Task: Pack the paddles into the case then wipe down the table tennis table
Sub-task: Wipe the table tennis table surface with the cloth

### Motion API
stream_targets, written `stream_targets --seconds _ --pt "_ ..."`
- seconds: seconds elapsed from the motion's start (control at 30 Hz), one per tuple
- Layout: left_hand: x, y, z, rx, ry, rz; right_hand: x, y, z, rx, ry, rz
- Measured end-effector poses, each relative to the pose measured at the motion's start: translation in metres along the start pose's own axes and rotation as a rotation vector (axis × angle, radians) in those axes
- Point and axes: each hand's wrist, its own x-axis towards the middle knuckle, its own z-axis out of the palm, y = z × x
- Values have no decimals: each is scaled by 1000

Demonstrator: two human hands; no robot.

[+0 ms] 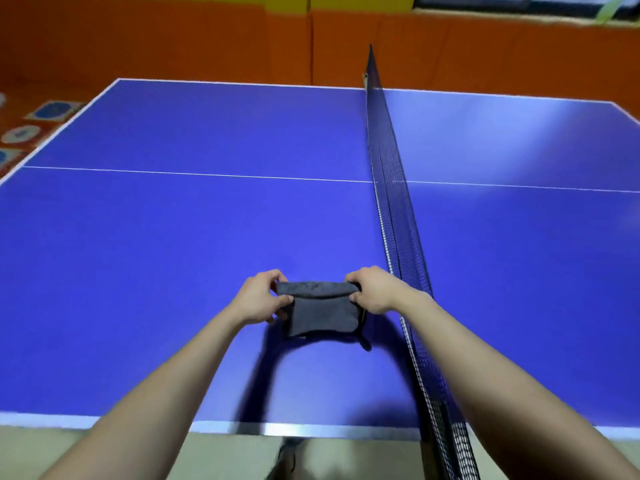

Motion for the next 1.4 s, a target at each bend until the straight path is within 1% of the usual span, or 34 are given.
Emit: stream_targets --seconds 0.07,0.13,0.2,0.27,0.3,0.33,0.43,0.47,0.53,0.6,0.7,0.8,0.83,0.9,1.0,1.1,1.2,1.3,1.4 --pt "44 19 -11 63 50 116 21 7 -30 -58 63 65" --pt "83 45 -25 158 143 226 38 14 -57 -56 195 138" --pt "114 63 -35 202 218 318 53 21 -75 -39 330 182" --pt "141 66 -39 264 206 387 69 31 -78 -52 454 196" --pt "155 62 -38 315 163 409 79 38 -74 -78 463 195" --pt "169 54 -35 371 101 413 90 46 -65 -116 422 198" --pt "207 22 -23 537 -74 337 124 68 -35 -173 190 278" --pt "219 11 -18 590 -112 301 136 71 -26 -165 152 302" --pt "243 -8 -7 670 -145 250 163 77 -9 -142 178 314" --pt "265 -21 4 707 -104 233 194 81 5 -123 259 288" --pt "295 -35 21 687 103 242 238 91 23 -122 377 193" --pt "316 -48 40 674 267 284 262 103 59 -137 389 109" --pt "322 -51 46 670 296 291 263 105 72 -123 402 100" --pt "334 -58 57 669 325 305 260 109 89 -102 488 92" --pt "352 -59 63 694 333 319 266 121 92 -90 561 52" --pt "354 -60 64 703 349 324 294 144 70 -103 595 15" --pt "352 -59 62 709 379 321 347 179 31 -124 628 28" --pt "353 -58 64 709 404 325 403 214 -14 -126 610 96" --pt "352 -57 63 700 424 324 435 231 -50 -93 563 129"
